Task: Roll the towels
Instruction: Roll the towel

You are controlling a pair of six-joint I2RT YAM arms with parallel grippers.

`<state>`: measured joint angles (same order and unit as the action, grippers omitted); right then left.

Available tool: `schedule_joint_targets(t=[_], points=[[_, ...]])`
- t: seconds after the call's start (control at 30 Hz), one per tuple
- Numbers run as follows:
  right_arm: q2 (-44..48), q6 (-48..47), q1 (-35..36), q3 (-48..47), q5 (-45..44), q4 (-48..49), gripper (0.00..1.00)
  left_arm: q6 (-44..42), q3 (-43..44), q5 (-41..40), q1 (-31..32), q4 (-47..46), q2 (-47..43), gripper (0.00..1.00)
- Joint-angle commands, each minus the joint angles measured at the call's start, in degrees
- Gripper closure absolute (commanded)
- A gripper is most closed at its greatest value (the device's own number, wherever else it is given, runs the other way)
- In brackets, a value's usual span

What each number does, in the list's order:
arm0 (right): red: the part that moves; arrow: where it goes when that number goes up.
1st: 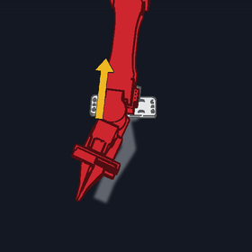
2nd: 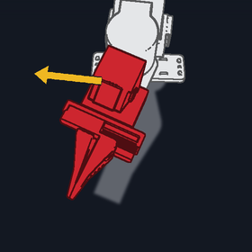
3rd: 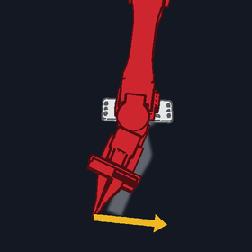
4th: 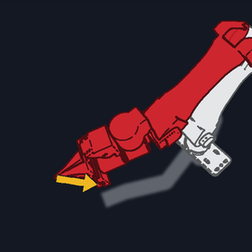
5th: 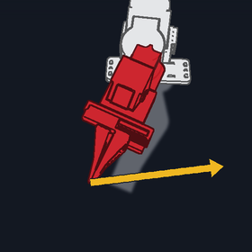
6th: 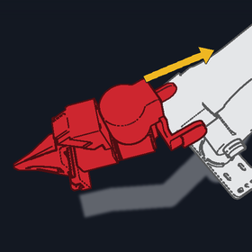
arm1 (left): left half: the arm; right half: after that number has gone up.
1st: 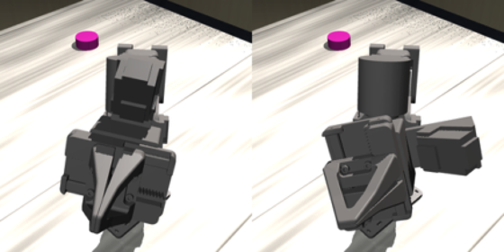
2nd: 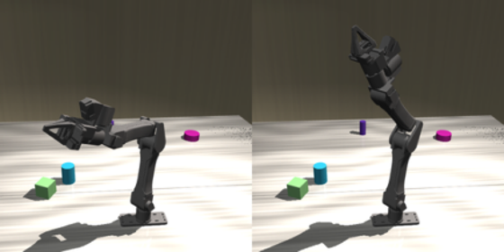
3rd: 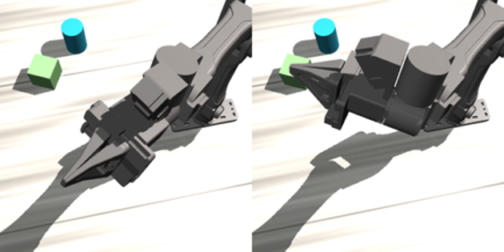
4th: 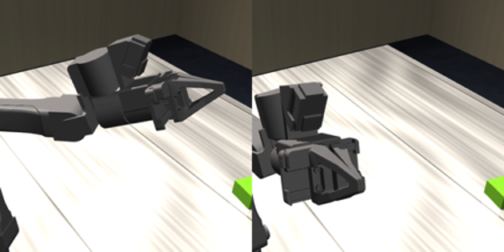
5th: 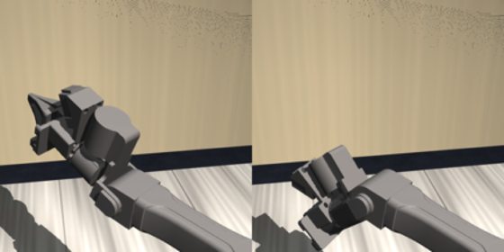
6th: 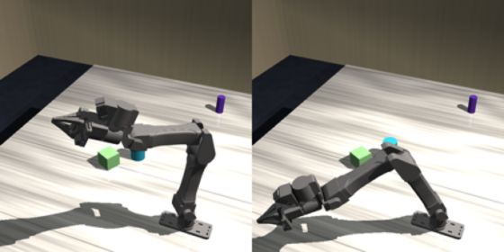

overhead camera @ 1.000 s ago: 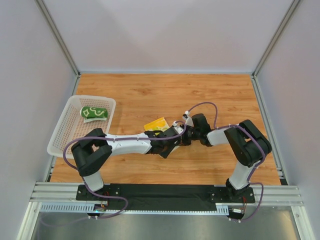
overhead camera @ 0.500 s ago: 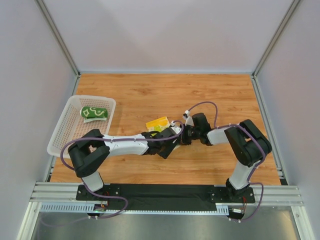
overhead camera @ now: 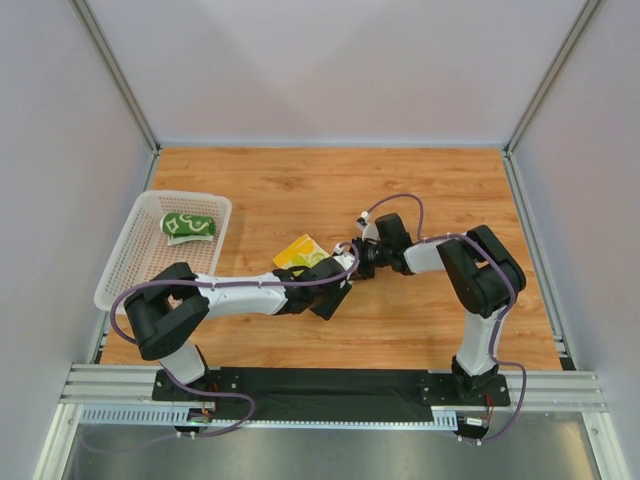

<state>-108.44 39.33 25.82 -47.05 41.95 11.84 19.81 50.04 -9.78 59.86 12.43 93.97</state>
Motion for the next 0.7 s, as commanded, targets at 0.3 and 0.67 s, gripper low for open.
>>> schedule_joint_targets(t=[0.3, 0.67], points=[[-5.0, -4.3, -0.5, -8.5, -7.1, -9.4, 0.97, 6.8, -0.9, -5.5, 2.5, 16.6, 6.5, 0.54], [-5.3, -7.7, -1.2, -10.8, -9.2, -16.8, 0.97, 7.1, 0.2, -3.9, 3.8, 16.7, 7.5, 0.97]])
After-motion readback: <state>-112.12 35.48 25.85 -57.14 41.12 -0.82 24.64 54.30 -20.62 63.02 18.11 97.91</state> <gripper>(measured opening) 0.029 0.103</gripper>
